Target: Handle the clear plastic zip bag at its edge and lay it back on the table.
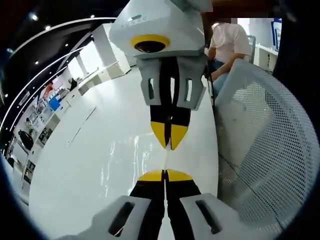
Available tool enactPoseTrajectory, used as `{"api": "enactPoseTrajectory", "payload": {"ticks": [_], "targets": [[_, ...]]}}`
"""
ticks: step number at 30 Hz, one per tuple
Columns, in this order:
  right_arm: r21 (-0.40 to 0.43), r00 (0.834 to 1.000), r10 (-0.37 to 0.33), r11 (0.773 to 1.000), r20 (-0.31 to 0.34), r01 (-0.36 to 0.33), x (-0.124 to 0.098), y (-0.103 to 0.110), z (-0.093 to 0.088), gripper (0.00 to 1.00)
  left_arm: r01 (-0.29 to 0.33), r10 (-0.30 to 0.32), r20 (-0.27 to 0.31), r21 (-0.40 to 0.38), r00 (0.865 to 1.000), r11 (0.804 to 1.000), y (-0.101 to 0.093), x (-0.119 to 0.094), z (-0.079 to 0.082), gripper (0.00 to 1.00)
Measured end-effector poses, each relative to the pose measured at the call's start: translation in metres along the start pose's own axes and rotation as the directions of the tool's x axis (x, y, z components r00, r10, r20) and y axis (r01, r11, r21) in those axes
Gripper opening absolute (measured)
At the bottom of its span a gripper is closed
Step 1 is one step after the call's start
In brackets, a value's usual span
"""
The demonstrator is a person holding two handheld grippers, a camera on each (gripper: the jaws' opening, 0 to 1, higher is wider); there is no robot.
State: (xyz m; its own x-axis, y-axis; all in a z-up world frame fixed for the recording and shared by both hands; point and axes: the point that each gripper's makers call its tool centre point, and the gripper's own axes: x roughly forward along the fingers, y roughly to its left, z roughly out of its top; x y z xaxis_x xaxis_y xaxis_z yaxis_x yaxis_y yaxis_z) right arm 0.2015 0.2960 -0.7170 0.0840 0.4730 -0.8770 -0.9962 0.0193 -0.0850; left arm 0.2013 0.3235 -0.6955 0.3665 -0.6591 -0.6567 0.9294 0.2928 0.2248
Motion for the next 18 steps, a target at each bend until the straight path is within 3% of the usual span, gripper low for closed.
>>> {"api": "enactPoseTrajectory", "payload": {"ticks": [5, 7, 18], "targets": [[0.028, 1.000, 0.007, 1.000, 0.016, -0.007, -0.0043, 0.0012, 0.0037, 0.00, 0.000, 0.000, -0.012, 0.002, 1.000, 1.000, 0.0003, 0.0003, -0.0014, 0.00], [0.040, 1.000, 0.011, 0.999, 0.023, -0.012, -0.0050, 0.0021, 0.0044, 0.00, -0.014, 0.015, -0.018, 0.041, 1.000, 0.999, 0.0018, 0.0009, -0.0012, 0.00], [0.049, 1.000, 0.023, 0.999, 0.015, -0.023, -0.0049, 0.0072, 0.0041, 0.00, 0.006, -0.005, -0.034, 0.036, 0.999, 0.999, -0.0035, 0.0082, 0.0008, 0.01]]}}
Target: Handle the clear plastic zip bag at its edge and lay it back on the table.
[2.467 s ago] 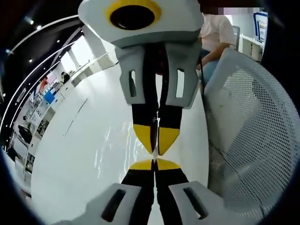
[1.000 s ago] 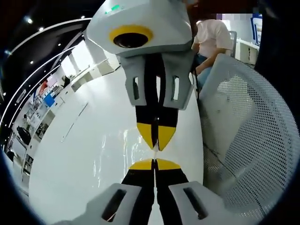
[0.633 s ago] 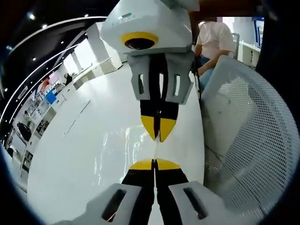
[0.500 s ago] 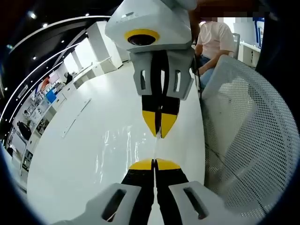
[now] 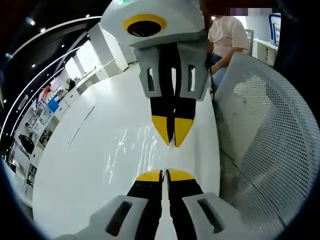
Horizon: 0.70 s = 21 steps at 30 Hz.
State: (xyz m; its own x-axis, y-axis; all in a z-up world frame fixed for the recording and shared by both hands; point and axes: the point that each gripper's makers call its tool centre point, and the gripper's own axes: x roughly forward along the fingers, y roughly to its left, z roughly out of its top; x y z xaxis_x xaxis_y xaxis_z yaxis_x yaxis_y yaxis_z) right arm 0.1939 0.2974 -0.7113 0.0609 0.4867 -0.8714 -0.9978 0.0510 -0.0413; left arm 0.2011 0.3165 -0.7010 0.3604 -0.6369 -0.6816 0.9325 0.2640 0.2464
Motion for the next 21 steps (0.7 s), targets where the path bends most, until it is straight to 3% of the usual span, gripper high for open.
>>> {"api": "enactPoseTrajectory", "payload": {"ticks": [21], "targets": [[-0.026, 1.000, 0.002, 1.000, 0.017, -0.001, 0.0021, 0.0032, 0.0065, 0.00, 0.023, -0.023, -0.009, 0.018, 1.000, 1.000, -0.0077, 0.0078, 0.0063, 0.00]]}}
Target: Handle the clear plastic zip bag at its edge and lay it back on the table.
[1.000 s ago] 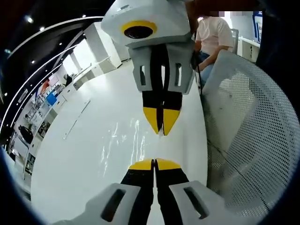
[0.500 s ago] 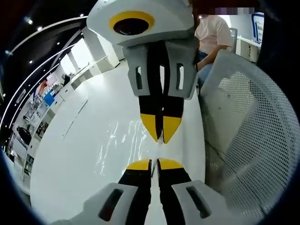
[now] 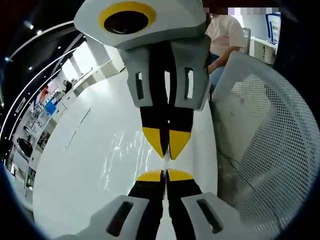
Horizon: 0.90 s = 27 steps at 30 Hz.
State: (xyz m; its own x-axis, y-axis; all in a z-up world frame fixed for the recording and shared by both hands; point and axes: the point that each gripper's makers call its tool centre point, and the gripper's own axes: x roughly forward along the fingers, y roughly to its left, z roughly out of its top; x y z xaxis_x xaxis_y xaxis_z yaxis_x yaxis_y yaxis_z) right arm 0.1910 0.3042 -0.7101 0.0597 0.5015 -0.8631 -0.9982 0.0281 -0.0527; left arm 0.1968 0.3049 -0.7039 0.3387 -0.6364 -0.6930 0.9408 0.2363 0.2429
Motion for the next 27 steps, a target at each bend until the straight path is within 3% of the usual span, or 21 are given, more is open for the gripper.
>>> {"api": "enactPoseTrajectory", "payload": {"ticks": [5, 12, 19, 27], "targets": [[-0.067, 1.000, -0.006, 0.998, 0.004, 0.006, -0.0001, 0.0018, 0.0007, 0.00, 0.003, -0.003, -0.004, 0.012, 1.000, 1.000, -0.0011, 0.0000, -0.0001, 0.00], [-0.098, 1.000, -0.011, 0.995, 0.026, 0.013, -0.0003, 0.0025, 0.0033, 0.00, 0.003, -0.003, 0.000, 0.006, 1.000, 1.000, -0.0013, -0.0017, 0.0010, 0.00], [-0.096, 0.999, -0.009, 0.995, 0.033, 0.012, -0.0001, 0.0064, 0.0074, 0.01, 0.004, -0.004, 0.004, 0.009, 1.000, 1.000, -0.0024, -0.0034, 0.0041, 0.00], [-0.040, 1.000, -0.009, 0.999, 0.020, 0.010, -0.0021, 0.0064, 0.0072, 0.00, -0.011, 0.011, -0.003, -0.009, 1.000, 1.000, -0.0003, -0.0048, 0.0036, 0.00]]}}
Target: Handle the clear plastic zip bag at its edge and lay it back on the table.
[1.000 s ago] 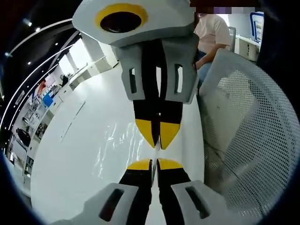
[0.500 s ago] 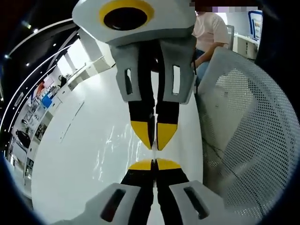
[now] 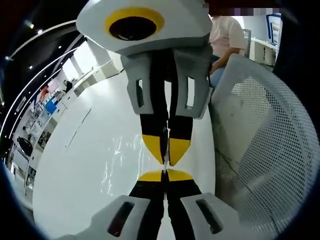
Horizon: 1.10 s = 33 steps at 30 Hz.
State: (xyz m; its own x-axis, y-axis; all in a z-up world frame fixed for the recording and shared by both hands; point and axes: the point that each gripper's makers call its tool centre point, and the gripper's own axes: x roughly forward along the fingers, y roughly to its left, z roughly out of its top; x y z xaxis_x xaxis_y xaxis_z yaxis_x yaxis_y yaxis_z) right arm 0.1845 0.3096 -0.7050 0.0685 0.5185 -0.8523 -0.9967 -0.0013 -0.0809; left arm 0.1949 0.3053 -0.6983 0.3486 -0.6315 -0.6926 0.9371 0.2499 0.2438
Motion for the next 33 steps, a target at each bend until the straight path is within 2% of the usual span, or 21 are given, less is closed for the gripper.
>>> {"api": "enactPoseTrajectory", "payload": {"ticks": [8, 33], "targets": [[0.000, 0.999, 0.001, 1.000, -0.033, -0.001, 0.002, -0.002, -0.013, 0.00, 0.000, -0.001, -0.016, -0.027, 1.000, 1.000, 0.000, 0.000, -0.006, 0.00], [0.044, 0.998, -0.028, 0.999, -0.047, 0.030, -0.010, -0.011, -0.034, 0.00, -0.029, 0.028, -0.013, -0.044, 1.000, 0.999, 0.007, -0.009, -0.009, 0.00]]}}
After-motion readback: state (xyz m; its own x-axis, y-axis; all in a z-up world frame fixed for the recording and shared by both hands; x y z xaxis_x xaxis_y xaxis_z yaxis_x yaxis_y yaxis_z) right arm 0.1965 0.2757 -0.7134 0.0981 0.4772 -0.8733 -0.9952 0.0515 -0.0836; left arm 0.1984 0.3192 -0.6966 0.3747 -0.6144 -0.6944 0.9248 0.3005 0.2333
